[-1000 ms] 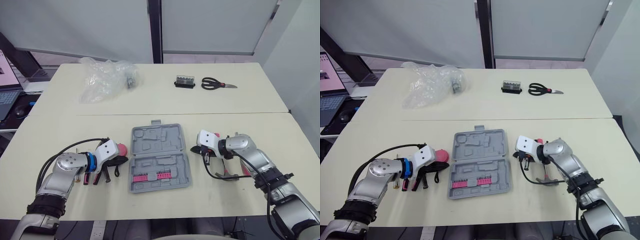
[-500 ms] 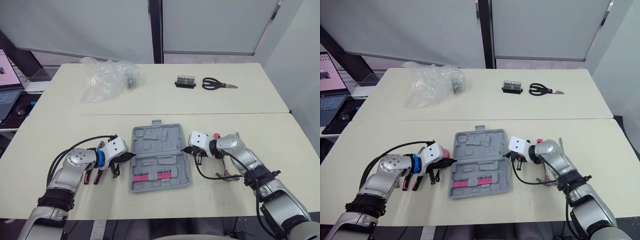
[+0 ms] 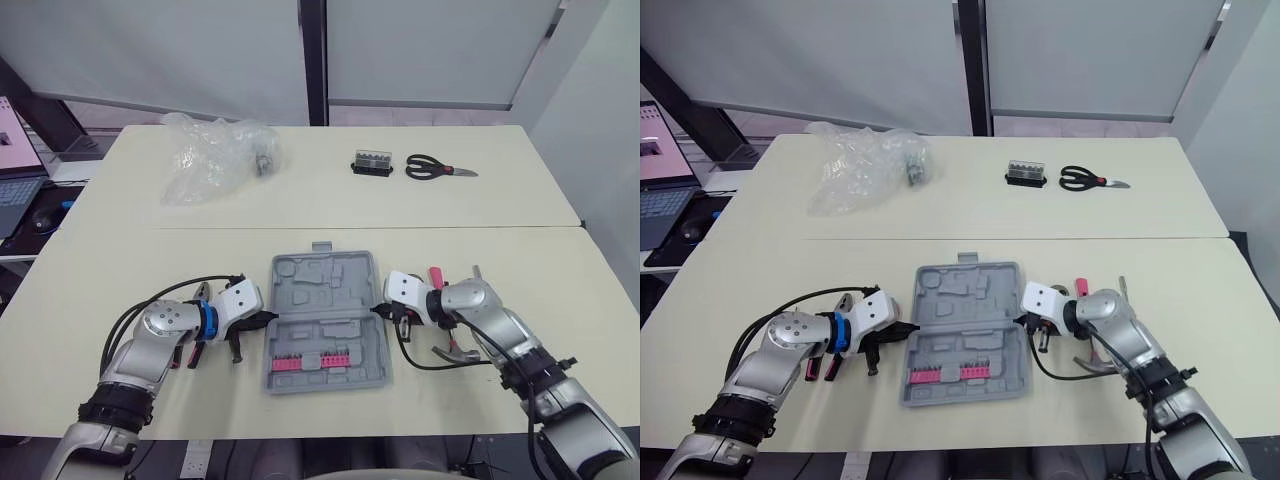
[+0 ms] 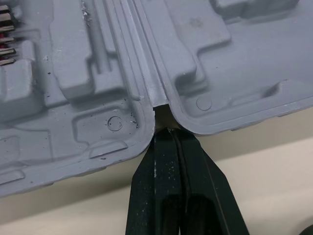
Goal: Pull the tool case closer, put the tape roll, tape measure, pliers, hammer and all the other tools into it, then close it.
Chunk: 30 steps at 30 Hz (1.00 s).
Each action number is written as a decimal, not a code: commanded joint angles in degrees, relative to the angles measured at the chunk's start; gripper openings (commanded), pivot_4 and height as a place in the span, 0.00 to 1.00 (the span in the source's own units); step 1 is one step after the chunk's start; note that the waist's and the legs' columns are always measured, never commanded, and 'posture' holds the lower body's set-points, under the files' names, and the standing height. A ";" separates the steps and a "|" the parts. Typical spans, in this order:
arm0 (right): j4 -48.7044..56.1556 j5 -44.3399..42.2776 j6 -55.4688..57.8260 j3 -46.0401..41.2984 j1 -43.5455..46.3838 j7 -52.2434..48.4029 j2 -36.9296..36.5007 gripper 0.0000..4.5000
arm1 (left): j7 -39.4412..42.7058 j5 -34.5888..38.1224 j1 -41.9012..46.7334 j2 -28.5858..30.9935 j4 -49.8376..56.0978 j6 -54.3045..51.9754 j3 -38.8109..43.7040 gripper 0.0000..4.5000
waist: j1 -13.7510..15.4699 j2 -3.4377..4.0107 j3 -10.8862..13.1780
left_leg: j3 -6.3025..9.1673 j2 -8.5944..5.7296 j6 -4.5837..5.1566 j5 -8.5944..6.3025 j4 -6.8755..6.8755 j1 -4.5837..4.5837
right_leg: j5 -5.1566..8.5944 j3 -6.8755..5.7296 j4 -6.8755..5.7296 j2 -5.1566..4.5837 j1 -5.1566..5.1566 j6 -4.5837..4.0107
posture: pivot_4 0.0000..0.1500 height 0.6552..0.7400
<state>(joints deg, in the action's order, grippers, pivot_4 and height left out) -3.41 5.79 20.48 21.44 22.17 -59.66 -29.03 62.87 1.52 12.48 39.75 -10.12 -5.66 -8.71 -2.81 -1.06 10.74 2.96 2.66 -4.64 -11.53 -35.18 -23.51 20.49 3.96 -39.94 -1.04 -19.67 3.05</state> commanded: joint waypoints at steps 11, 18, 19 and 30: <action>22.91 -4.92 13.03 -0.45 -11.60 0.87 -5.39 0.01 | 2.53 2.19 -10.18 3.59 15.76 -6.54 -1.33 0.00 | -0.06 -0.01 0.00 | -0.01 0.00 0.00 0.00 -0.01 -0.02 | 0.01 0.03 0.07 0.01 0.00 0.01 | 1.00 1.00; 24.65 -4.72 14.16 1.35 -13.35 1.83 -6.63 0.01 | 2.02 2.29 -12.83 5.07 17.62 -7.65 -0.88 0.00 | -0.06 -0.02 0.00 | -0.01 0.00 0.00 0.00 -0.01 -0.01 | 0.01 0.03 0.06 0.01 0.00 0.01 | 1.00 1.00; 24.68 -4.64 14.11 1.59 -13.39 1.94 -6.76 0.01 | 2.03 2.28 -13.10 5.30 17.69 -7.63 -0.85 0.00 | -0.07 -0.02 0.00 | -0.01 0.00 0.00 0.00 -0.01 -0.01 | 0.01 0.03 0.07 0.01 0.00 0.01 | 1.00 1.00; 25.94 -5.08 15.21 3.20 -14.43 2.49 -7.52 0.01 | 1.63 2.61 -14.59 6.70 18.04 -7.72 -1.08 0.00 | -0.10 -0.03 -0.01 | -0.01 0.01 0.00 0.00 -0.01 -0.01 | 0.01 0.03 0.07 0.02 0.00 0.01 | 1.00 1.00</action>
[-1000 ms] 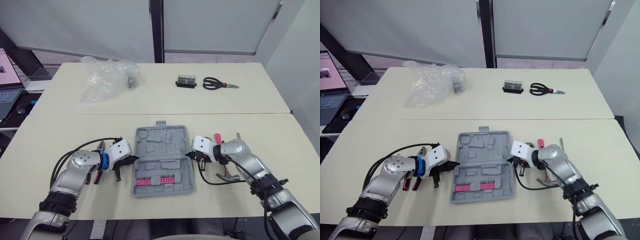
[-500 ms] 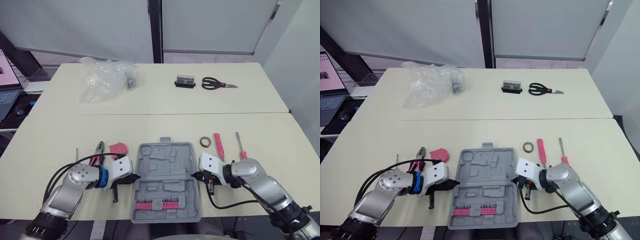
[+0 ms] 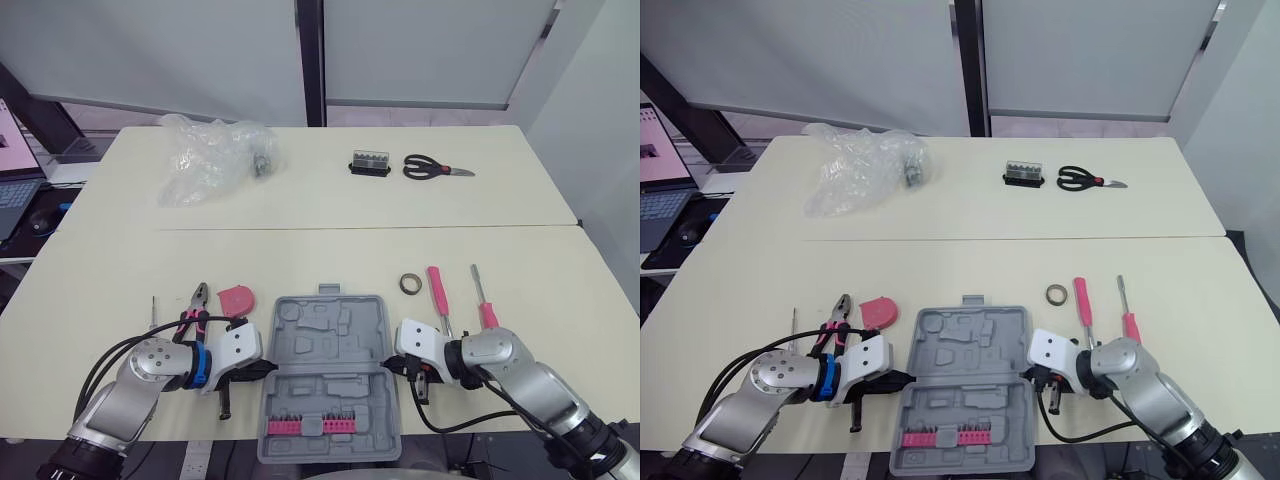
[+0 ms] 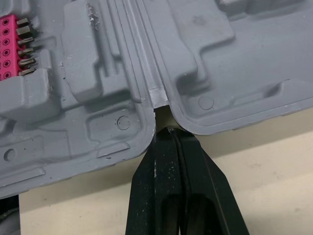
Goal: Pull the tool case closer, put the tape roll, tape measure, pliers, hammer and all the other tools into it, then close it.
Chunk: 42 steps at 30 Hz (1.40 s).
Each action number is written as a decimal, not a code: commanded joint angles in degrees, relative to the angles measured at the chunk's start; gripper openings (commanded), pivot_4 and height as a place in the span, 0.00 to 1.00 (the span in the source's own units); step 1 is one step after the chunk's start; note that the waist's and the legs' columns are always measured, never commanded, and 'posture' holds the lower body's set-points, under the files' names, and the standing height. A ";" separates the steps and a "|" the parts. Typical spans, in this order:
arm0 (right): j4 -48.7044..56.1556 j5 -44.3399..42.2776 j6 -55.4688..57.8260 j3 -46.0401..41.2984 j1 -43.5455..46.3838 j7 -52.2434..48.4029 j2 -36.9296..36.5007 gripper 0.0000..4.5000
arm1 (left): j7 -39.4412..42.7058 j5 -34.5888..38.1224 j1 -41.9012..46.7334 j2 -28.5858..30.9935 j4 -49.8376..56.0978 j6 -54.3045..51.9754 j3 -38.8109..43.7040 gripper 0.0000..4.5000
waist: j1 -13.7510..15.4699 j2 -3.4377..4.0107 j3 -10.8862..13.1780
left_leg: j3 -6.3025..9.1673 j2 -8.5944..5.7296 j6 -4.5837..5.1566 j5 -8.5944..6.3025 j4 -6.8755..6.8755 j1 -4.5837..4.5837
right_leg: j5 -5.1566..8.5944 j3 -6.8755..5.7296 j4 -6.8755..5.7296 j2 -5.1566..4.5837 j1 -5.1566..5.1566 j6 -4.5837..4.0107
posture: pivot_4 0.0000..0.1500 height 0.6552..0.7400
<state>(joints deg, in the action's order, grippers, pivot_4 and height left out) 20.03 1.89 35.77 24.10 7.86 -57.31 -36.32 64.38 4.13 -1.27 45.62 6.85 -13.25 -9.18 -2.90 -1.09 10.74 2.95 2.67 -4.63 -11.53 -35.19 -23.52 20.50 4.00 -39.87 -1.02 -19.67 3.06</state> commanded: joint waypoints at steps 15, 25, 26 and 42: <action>2.20 -1.95 -0.14 1.01 -0.33 0.95 -0.79 0.01 | 0.67 0.24 -2.09 1.78 1.66 -0.62 -1.01 0.00 | -0.01 0.00 0.00 | 0.00 0.00 0.00 0.00 0.00 0.00 | 0.00 0.00 0.00 0.00 0.00 0.00 | 1.00 1.00; 1.86 -1.85 -0.06 1.63 -0.53 1.28 -0.90 0.01 | 0.83 0.30 -2.67 2.49 1.37 -0.41 -1.02 0.00 | -0.01 -0.01 -0.01 | -0.01 0.00 0.00 0.00 0.00 0.00 | 0.00 0.01 0.00 0.00 0.00 0.00 | 1.00 1.00; 1.73 -1.81 -0.10 1.59 -0.50 1.40 -0.84 0.01 | 0.79 0.29 -2.73 2.50 1.34 -0.39 -1.01 0.00 | -0.01 -0.01 -0.01 | 0.00 0.00 0.00 0.00 0.00 0.00 | 0.00 0.01 0.00 0.00 0.00 0.00 | 1.00 1.00; 0.73 -6.92 -0.43 -9.46 -2.20 3.69 -3.56 0.01 | 2.20 3.38 -2.66 6.54 -0.47 3.69 4.62 0.00 | 0.03 -0.03 -0.01 | 0.00 0.01 0.00 0.00 0.00 0.01 | 0.00 0.00 0.00 0.00 -0.01 0.00 | 1.00 1.00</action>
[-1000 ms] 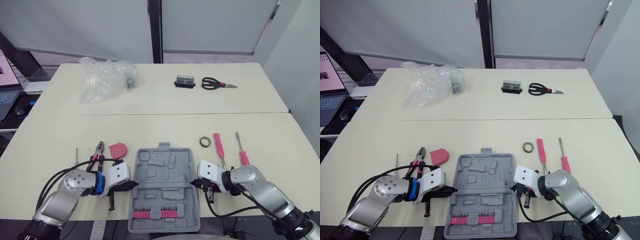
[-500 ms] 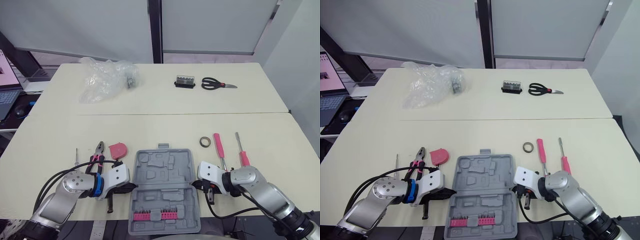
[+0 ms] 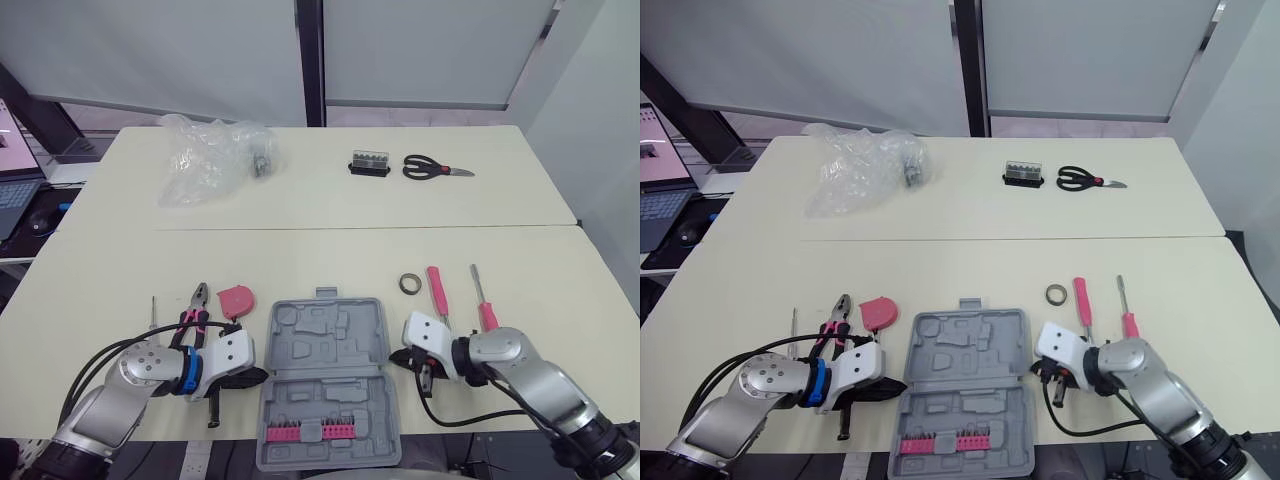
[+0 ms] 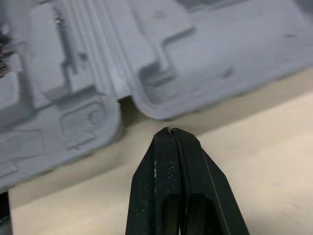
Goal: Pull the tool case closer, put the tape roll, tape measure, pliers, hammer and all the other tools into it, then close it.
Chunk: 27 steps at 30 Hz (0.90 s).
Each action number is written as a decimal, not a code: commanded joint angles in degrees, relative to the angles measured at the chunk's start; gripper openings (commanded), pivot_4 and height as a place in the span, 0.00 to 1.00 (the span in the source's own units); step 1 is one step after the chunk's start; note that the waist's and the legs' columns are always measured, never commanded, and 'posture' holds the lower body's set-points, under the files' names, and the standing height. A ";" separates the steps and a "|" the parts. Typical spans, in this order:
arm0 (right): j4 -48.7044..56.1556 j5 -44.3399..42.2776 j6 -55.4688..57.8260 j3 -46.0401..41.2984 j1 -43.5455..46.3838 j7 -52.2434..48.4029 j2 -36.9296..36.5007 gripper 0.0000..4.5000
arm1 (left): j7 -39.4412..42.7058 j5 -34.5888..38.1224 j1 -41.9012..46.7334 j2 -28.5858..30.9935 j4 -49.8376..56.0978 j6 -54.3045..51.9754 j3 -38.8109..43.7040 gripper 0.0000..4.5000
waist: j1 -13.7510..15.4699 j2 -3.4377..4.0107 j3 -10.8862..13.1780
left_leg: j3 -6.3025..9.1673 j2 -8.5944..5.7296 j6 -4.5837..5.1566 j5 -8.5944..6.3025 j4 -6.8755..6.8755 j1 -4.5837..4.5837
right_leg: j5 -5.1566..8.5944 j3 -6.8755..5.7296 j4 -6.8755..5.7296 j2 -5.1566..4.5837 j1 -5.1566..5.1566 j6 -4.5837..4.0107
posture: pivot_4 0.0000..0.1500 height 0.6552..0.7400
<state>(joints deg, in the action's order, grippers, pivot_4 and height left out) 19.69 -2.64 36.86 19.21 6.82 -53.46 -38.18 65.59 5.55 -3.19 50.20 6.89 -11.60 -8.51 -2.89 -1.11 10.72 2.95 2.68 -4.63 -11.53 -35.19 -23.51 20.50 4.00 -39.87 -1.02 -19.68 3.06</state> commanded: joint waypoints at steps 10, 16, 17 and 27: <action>0.40 -8.79 -12.32 -27.70 -8.67 -0.98 -9.75 0.04 | -0.49 16.07 -10.94 2.09 -7.44 2.72 33.92 0.04 | -0.03 -0.04 0.03 | -0.06 0.01 0.00 0.00 0.01 -0.04 | 0.00 0.02 0.03 -0.03 -0.04 0.00 | 1.00 1.00; -6.20 -10.45 -18.68 -37.08 -14.07 -7.03 -16.36 0.35 | 0.18 17.67 -15.45 2.21 -18.39 4.24 44.23 0.42 | 0.02 -0.07 0.03 | -0.06 0.01 0.01 -0.01 0.04 -0.02 | 0.00 0.01 0.15 -0.04 0.02 -0.01 | 1.00 1.00; -7.38 -10.77 -19.35 -38.69 -15.28 -8.56 -17.67 0.40 | 0.46 17.76 -16.53 2.37 -20.27 4.20 45.53 0.49 | 0.01 -0.07 0.03 | -0.06 0.01 0.01 -0.01 0.04 -0.02 | 0.00 0.01 0.15 -0.04 0.02 -0.01 | 1.00 1.00; -15.96 -11.30 -23.45 -43.62 -21.09 -17.36 -25.10 0.99 | 1.39 17.25 -20.44 2.70 -23.35 3.64 46.43 1.00 | 0.00 -0.21 -0.05 | -0.12 0.02 0.01 -0.01 0.04 0.06 | 0.02 0.05 0.18 -0.05 0.08 -0.03 | 1.00 1.00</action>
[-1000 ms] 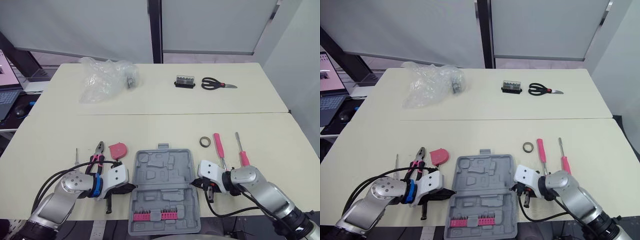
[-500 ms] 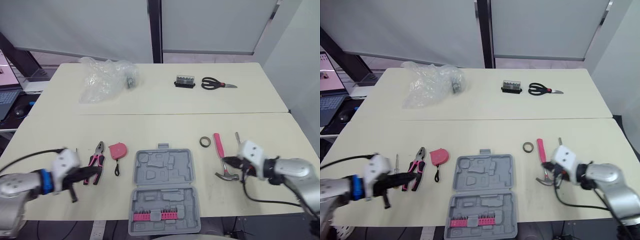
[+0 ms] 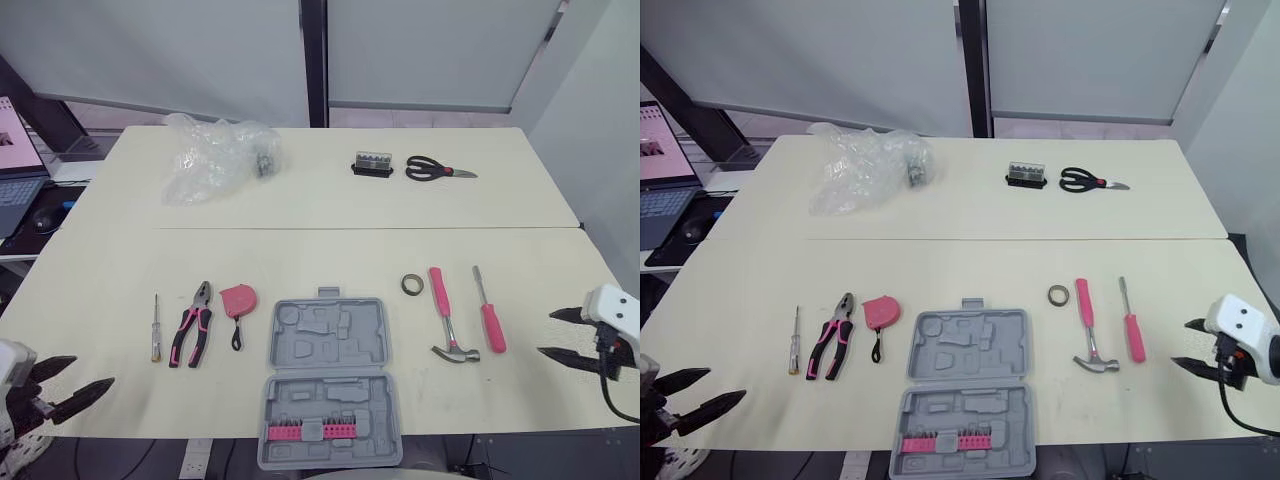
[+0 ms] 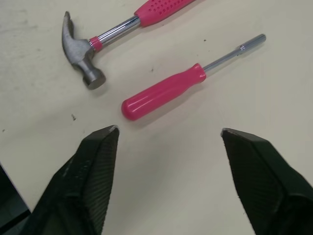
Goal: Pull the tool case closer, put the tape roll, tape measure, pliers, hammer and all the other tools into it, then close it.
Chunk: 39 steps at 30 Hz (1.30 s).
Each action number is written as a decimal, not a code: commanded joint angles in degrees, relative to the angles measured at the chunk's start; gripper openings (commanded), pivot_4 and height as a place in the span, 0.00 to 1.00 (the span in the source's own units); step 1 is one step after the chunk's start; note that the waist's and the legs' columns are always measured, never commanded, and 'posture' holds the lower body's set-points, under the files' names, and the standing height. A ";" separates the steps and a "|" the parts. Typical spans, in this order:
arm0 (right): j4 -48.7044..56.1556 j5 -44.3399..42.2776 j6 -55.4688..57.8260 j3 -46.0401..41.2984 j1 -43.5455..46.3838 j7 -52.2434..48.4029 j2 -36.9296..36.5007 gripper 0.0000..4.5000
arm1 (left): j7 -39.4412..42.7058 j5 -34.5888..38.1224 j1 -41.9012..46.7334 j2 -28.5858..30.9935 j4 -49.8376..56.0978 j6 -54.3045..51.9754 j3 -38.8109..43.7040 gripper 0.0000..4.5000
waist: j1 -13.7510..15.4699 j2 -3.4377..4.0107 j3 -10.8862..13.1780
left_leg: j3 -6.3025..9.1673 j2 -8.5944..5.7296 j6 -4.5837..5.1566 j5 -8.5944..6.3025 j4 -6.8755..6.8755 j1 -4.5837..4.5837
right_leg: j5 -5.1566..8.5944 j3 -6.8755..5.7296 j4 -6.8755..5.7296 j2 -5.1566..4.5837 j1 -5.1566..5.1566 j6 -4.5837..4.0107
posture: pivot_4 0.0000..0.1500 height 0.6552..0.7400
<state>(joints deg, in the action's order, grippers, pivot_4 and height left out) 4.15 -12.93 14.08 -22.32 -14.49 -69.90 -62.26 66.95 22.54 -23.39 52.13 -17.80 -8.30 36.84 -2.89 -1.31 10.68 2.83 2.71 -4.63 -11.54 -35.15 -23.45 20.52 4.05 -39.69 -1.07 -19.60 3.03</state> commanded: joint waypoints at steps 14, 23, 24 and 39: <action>4.47 -4.00 4.36 3.98 7.88 1.99 2.78 0.99 | 1.99 0.13 -1.90 1.51 13.63 -0.51 -2.05 1.00 | -0.23 -0.02 -0.01 | -0.04 0.03 -0.01 0.00 0.04 0.03 | 0.00 0.05 0.04 0.02 0.02 -0.01 | 1.00 1.00; 11.41 -4.95 10.39 14.62 19.47 8.56 10.39 0.85 | -0.53 7.16 9.36 0.47 36.41 -10.04 -12.98 1.00 | 0.66 -0.02 -0.01 | 0.03 0.00 -0.01 0.00 0.04 -0.06 | -0.01 -0.01 0.09 0.01 0.03 0.00 | 1.00 1.00; 11.65 -4.52 10.56 15.89 20.26 9.05 11.14 0.78 | -1.05 8.01 11.27 0.28 38.17 -11.14 -14.41 1.00 | 0.73 -0.02 -0.01 | 0.05 0.00 -0.01 0.00 0.04 -0.09 | -0.01 -0.02 0.09 0.01 0.00 0.00 | 1.00 1.00; -0.58 10.44 9.74 34.84 34.55 22.16 25.57 0.62 | 0.19 13.11 28.28 -0.33 47.05 -16.49 -29.17 1.00 | 0.64 -0.01 0.00 | 0.07 -0.02 -0.01 0.01 -0.01 -0.09 | -0.02 -0.02 -0.05 0.06 -0.05 -0.01 | 1.00 1.00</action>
<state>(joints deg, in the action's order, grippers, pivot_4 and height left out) 3.89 -3.74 24.46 12.07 18.93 -48.46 -36.94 66.95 34.39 4.00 52.05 26.87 -24.78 7.87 -2.25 -1.31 10.69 2.90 2.69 -4.64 -11.53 -35.16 -23.55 20.50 4.03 -39.75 -1.02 -19.66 3.03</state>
